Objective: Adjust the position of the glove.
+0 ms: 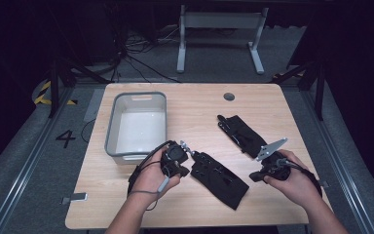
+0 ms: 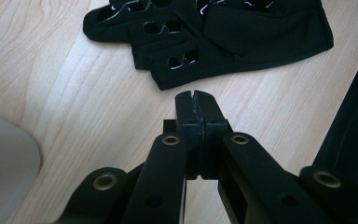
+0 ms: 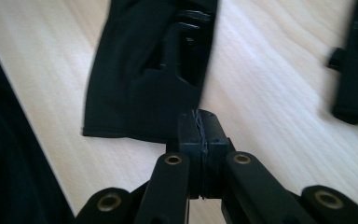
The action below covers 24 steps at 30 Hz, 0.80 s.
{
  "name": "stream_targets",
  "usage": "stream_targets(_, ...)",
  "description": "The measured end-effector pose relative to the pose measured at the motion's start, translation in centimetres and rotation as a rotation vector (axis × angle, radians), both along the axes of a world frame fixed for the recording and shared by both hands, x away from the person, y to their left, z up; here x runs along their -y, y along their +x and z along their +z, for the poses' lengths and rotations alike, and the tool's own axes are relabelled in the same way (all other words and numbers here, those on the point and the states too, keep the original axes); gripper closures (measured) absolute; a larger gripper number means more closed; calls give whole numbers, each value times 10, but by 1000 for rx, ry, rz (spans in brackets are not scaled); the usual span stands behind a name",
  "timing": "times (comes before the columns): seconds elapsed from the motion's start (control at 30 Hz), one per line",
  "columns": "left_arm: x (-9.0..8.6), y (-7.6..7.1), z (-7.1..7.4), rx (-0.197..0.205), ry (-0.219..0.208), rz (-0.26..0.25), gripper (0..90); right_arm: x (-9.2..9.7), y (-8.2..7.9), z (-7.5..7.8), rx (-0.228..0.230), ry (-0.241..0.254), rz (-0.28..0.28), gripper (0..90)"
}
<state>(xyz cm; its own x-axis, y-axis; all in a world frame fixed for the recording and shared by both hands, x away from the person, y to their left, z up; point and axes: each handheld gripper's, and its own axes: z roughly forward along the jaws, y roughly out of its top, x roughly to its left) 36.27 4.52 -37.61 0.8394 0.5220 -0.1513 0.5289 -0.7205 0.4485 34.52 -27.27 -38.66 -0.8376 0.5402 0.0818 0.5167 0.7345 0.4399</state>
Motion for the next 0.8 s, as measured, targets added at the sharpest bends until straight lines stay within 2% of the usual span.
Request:
stream_targets(0.43,0,4,0,-5,-32,15,897,-44,-16,-23,-61,-21,155,900)
stream_targets(0.6,1,5,-1,-14,-38,11,859,-53,-18,-33,-78,-39,188,900)
stream_targets(0.8,3,6,-3,-21,-40,10,839,-56,-16,-41,-95,-59,185,900)
